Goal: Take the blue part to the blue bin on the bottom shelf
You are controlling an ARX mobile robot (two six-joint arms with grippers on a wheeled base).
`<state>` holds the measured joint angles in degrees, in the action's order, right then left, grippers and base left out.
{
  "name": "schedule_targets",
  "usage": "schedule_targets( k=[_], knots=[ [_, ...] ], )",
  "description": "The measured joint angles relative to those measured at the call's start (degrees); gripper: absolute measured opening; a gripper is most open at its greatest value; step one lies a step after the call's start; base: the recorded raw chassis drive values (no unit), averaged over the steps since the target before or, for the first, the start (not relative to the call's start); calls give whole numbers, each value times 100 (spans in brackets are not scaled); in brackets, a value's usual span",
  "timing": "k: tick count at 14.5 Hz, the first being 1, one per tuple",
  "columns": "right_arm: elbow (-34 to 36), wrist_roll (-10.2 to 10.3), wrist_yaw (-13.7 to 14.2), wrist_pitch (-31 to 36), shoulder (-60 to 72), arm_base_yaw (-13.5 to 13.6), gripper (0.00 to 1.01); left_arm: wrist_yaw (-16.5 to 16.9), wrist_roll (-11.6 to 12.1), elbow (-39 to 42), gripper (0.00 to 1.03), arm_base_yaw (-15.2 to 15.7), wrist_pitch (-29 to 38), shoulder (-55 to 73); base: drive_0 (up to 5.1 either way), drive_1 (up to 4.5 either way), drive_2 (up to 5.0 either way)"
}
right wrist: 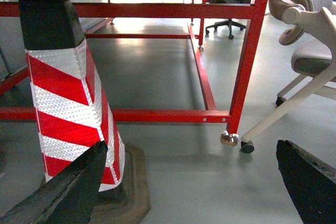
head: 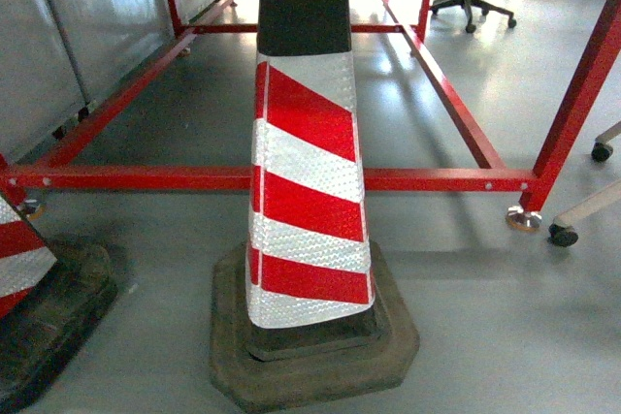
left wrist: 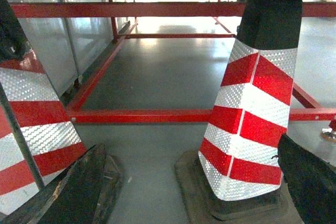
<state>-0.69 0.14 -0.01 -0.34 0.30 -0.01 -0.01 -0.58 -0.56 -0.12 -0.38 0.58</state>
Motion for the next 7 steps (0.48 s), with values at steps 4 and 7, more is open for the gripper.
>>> schedule_targets(
  k=[4, 7],
  knots=[
    [0, 0, -2, 2, 0, 0, 98, 0, 0, 0, 98, 0, 0, 0, 0, 0, 0],
    [0, 0, -2, 2, 0, 0, 98, 0, 0, 0, 98, 0, 0, 0, 0, 0, 0]
  ],
)
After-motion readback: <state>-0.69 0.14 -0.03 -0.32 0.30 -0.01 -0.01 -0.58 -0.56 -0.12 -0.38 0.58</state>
